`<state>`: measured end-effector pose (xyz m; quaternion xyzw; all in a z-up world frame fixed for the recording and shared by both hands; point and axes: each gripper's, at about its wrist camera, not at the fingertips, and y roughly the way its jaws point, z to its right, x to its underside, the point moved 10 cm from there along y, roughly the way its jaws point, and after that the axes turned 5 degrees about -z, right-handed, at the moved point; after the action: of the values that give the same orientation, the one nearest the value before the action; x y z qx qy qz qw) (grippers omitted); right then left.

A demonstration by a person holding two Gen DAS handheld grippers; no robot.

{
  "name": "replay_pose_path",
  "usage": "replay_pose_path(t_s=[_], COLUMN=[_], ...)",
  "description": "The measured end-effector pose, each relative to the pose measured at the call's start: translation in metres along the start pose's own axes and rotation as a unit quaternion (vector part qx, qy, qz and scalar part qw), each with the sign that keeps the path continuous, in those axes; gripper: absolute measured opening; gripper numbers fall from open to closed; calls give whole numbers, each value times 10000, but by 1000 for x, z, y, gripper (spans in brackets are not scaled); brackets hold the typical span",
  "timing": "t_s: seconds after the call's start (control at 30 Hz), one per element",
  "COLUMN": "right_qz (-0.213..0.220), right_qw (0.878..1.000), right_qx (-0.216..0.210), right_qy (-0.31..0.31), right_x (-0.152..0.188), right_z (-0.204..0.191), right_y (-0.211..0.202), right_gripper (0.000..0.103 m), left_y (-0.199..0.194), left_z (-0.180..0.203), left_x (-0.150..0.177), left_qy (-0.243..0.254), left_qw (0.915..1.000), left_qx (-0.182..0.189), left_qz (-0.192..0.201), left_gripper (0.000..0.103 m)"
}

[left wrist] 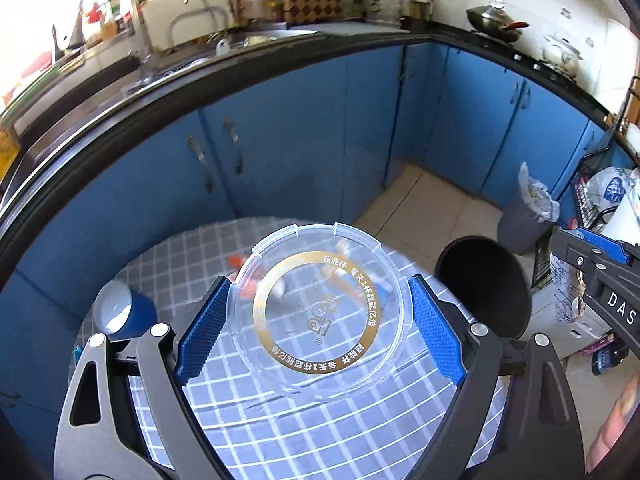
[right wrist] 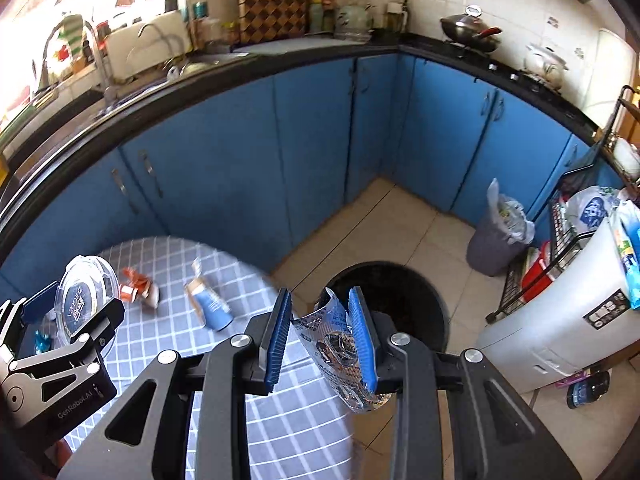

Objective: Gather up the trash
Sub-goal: 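Carry the lid and foil packet over the bin and release both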

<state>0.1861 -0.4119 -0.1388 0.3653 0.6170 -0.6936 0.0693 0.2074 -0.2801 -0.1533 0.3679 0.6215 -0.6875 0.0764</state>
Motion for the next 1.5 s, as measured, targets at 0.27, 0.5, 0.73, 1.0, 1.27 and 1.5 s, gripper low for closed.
replay_pose_path(t_s=[0.27,0.5,0.73,1.0,1.27,1.5], right_qz=[234,450,722,773,651,664], right_qw=[9992,9978,9946,9915,9790,9716], right_qx=[246,359,499,851,1624,1826], right_qy=[213,340,560,615,1046,1347], right_x=[-31,-54,-74,-76,-57,-47], right_z=[39,62,81,102,152,188], right_y=[-7,-11,-18,-18,-23,-35], right_gripper=[34,37,87,87,87,87], left_y=[0,0,-4,2,-2,-16], left_z=[34,60,83,108,154,186], left_x=[-32,-59,-87,-99,-121,-150], left_qy=[183,300,413,458,656,595], left_qw=[9996,9990,9978,9972,9940,9918], left_qx=[145,206,279,432,738,993], left_qz=[151,270,445,398,468,549], left_gripper=[87,87,87,87,87,100])
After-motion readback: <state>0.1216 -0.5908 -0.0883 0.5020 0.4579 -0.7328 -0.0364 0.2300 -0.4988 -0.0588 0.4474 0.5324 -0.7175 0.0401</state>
